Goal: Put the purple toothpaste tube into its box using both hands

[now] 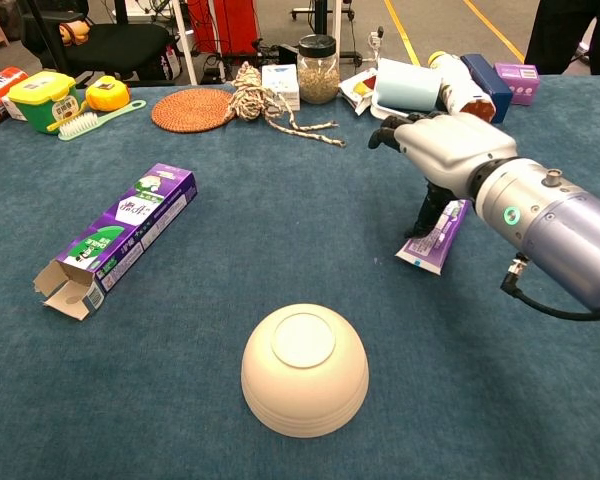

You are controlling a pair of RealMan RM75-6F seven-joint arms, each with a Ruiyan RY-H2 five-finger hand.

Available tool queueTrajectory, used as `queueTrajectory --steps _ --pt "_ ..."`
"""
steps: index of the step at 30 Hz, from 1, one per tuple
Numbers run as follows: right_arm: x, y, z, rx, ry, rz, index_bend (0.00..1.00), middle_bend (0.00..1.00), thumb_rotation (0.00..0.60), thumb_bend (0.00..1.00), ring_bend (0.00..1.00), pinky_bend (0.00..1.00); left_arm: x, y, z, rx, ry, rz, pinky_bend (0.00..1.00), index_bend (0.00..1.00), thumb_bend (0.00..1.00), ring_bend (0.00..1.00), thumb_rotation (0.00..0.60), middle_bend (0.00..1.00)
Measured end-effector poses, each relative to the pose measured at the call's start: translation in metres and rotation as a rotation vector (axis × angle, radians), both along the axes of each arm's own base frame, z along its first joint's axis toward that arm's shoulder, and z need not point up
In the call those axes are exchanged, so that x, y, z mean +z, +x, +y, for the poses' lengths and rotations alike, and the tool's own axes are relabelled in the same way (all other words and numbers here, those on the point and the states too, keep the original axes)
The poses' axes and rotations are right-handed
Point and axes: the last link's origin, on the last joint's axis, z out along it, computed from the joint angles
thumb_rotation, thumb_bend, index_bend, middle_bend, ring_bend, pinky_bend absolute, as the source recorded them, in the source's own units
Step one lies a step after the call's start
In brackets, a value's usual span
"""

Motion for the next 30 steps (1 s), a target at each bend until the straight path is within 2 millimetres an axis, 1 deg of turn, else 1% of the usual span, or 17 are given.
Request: queueTrajectory --steps 6,11,14,20,26,30 --pt "-0.006 0.004 0.003 -0.01 0.014 0.003 0.12 0.03 0.6 0.0 0.03 0.06 0.0 0.0 0.0 0.001 -0.002 -0.001 0.09 0.0 0.02 0.0 0.6 0.0" --pt "-0.012 0.001 0.003 -0.022 0.014 0.027 0.12 0.03 0.6 0.0 0.03 0.05 0.001 0.0 0.0 0.001 -0.001 -0.003 0.09 0.0 0.02 0.0 0.6 0.0" --pt "-0.013 -0.002 0.002 -0.028 0.006 0.041 0.12 0.03 0.6 0.0 0.03 0.06 0.001 0.0 0.0 0.002 0.0 -0.003 0.09 0.0 0.02 0.0 0.6 0.0" --pt "-0.003 -0.009 0.001 -0.024 -0.025 0.085 0.12 0.03 0.6 0.0 0.03 0.05 0.0 -0.001 0.0 0.003 -0.007 0.0 0.09 0.0 0.02 0.0 0.6 0.0" --pt "0.01 -0.028 0.001 -0.061 -0.041 0.128 0.1 0.02 0.6 0.0 0.03 0.05 -0.001 0.0 -0.001 0.0 -0.009 0.002 0.09 0.0 0.02 0.0 0.6 0.0" --pt "0.013 -0.026 0.001 -0.06 -0.031 0.098 0.09 0.02 0.6 0.0 0.03 0.05 -0.002 0.001 -0.001 0.001 -0.011 0.003 0.09 0.0 0.02 0.0 0.6 0.0"
